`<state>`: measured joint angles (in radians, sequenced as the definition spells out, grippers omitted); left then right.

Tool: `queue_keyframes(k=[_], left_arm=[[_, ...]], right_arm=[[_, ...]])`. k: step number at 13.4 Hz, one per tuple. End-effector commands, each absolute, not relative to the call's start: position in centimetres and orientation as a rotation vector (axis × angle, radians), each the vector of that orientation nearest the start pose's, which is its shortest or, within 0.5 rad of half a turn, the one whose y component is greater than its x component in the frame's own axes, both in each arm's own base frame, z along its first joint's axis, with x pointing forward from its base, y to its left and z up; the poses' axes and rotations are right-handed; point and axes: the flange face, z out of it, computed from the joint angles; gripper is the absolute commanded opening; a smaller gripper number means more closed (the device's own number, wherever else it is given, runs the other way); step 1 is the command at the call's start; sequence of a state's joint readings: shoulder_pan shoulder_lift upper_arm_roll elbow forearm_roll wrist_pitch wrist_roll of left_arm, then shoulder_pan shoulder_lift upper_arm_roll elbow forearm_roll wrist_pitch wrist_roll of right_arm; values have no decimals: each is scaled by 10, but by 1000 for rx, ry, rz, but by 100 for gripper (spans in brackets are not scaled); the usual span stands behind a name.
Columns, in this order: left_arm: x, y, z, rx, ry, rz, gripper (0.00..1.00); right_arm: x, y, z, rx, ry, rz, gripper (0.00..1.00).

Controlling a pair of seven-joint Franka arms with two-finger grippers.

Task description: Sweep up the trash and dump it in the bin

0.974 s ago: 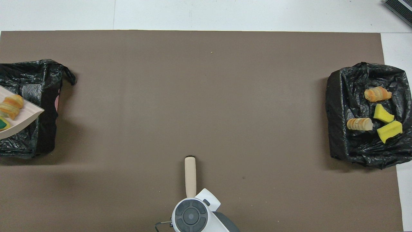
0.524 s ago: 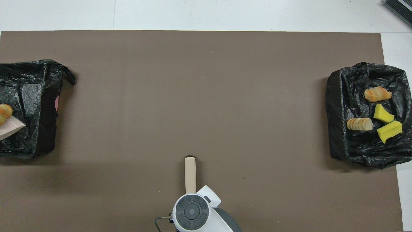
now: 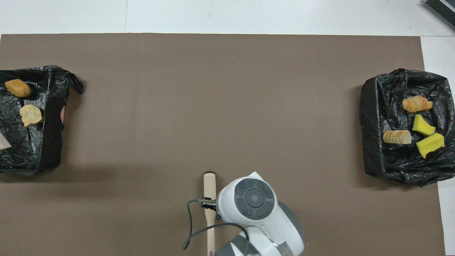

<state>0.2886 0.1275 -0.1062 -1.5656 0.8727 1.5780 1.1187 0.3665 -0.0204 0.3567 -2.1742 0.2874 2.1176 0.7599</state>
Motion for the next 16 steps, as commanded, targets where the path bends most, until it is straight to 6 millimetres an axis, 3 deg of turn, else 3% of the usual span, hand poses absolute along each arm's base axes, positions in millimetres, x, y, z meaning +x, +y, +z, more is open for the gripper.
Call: queue_keyframes(k=[1, 2, 3, 4, 6, 7, 8, 11, 14, 16], left_arm=[[581, 193, 588, -2047, 1169, 805, 0], [582, 190, 587, -2028, 1166, 833, 0], [588, 170, 586, -1993, 1177, 840, 0], [592, 156, 580, -1988, 1159, 843, 0], [590, 151, 584, -1958, 1113, 860, 0], [588, 143, 573, -1984, 1018, 864, 0], [590, 124, 569, -1983, 967, 870, 0], [595, 125, 585, -1882, 945, 983, 0], [601, 116, 586, -1843, 948, 974, 0], [607, 91, 576, -1820, 975, 970, 0]], right_arm=[[409, 297, 437, -2977, 338, 200, 81], [425, 271, 444, -2965, 416, 194, 96], [436, 250, 447, -2962, 483, 210, 100], [451, 225, 459, -2970, 534, 196, 100], [480, 187, 498, -2988, 547, 85, 100], [491, 169, 511, -2987, 561, 75, 100], [500, 157, 523, -2991, 530, 59, 100], [517, 137, 549, -3055, 457, -1, 100], [531, 117, 572, -3043, 472, -46, 100], [535, 110, 583, -3054, 377, -52, 100]])
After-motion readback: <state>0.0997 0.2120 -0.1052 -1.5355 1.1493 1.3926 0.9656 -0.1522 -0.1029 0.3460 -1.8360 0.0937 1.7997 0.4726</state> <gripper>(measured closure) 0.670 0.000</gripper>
